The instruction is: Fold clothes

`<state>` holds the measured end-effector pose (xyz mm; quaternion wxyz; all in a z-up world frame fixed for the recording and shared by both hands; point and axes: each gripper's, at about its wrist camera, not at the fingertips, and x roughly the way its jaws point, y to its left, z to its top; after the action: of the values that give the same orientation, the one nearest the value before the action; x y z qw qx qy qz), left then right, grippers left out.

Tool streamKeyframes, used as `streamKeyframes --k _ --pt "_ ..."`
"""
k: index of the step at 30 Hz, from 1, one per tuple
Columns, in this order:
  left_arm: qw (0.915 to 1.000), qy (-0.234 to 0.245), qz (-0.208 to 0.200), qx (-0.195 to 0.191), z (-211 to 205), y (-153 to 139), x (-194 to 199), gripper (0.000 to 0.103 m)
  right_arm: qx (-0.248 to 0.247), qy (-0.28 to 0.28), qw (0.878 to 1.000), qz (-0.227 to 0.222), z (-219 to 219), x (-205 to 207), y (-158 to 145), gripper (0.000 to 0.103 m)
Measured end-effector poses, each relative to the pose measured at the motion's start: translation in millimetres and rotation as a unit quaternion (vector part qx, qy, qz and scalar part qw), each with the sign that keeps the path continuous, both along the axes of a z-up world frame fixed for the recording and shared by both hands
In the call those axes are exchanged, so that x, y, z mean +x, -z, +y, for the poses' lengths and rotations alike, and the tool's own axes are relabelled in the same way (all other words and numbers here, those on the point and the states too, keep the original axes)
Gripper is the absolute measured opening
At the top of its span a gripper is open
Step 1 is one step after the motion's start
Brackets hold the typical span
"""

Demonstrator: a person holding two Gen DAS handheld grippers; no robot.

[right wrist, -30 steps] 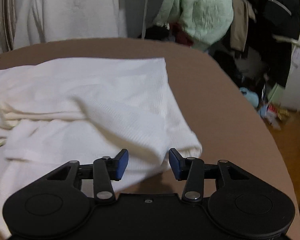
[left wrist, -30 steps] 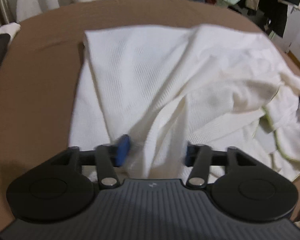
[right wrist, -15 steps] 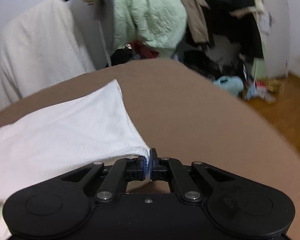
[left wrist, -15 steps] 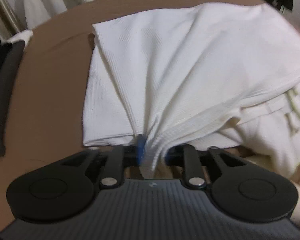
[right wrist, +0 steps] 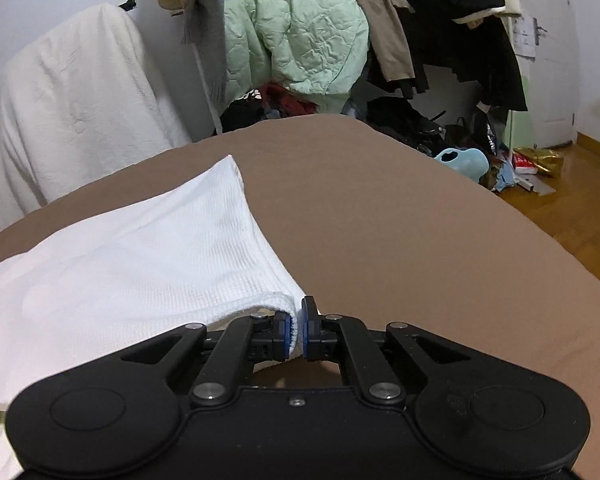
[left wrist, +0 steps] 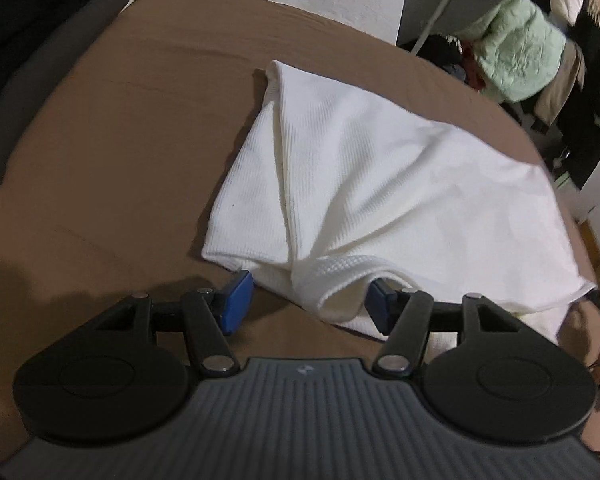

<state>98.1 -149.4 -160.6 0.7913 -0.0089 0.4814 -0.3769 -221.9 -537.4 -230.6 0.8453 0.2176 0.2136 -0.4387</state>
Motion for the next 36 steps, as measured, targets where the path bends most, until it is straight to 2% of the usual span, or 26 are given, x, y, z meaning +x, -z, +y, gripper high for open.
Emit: streamKeyframes --k 5,10,12,16,19,20,22,23,24,27,31,32,34,36 --pt "0.9987 -0.009 0.032 -0.037 5.2 6.3 9.5 0.062 -0.012 0.000 1.000 0.019 5.5 6.5 -2.3 0.005" --pt "0.9974 -0.025 0.012 -0.066 13.6 -3.4 13.5 0.064 0.000 -0.001 1.000 0.009 2.3 2.1 -2.1 0.006" --pt "0.9952 -0.026 -0.004 -0.094 19.4 -12.3 13.4 0.065 0.001 -0.002 1.000 0.007 2.3 0.5 -2.0 0.006" --pt "0.9988 0.022 -0.006 -0.044 2.7 -7.7 2.9 0.071 0.001 0.003 1.000 0.002 3.9 1.0 1.1 0.007" --pt "0.9977 0.031 0.021 0.057 -20.3 21.2 1.7 0.073 0.003 0.006 1.000 0.004 6.2 3.2 2.9 0.007" --pt "0.9965 0.027 0.030 0.073 -23.8 28.2 3.6 0.073 0.002 0.006 1.000 0.004 6.6 2.9 2.9 0.007" --pt "0.9982 0.022 -0.014 0.054 -23.0 13.6 -3.6 0.068 0.000 0.004 1.000 0.004 7.5 2.5 3.0 0.008" --pt "0.9982 0.020 -0.035 0.045 -22.6 6.3 -7.2 0.040 0.001 0.004 1.000 0.003 7.6 2.3 3.6 0.008" --pt "0.9976 0.018 -0.057 0.035 -22.2 -1.0 -10.8 0.007 0.002 0.005 1.000 0.001 7.4 2.3 4.1 0.008" --pt "0.9925 0.011 -0.121 0.007 -20.9 -22.9 -21.7 0.006 -0.005 -0.006 1.000 -0.010 10.1 3.9 2.0 0.013" --pt "0.9784 0.002 -0.205 -0.031 -19.3 -51.3 -36.2 0.006 -0.025 -0.045 0.998 -0.030 20.7 2.4 -9.9 0.004" --pt "0.9809 0.003 -0.193 -0.024 -19.6 -46.2 -40.4 0.006 -0.031 -0.044 0.998 -0.021 21.9 2.3 -9.8 0.003" --pt "0.9821 0.023 -0.171 0.075 -36.7 -12.3 -42.7 0.007 -0.021 -0.033 0.999 -0.008 21.1 -0.7 -3.2 0.002" --pt "0.9731 0.043 -0.147 0.172 -53.8 21.4 -44.7 0.008 -0.012 -0.029 0.999 -0.006 21.6 -2.4 2.5 0.001"
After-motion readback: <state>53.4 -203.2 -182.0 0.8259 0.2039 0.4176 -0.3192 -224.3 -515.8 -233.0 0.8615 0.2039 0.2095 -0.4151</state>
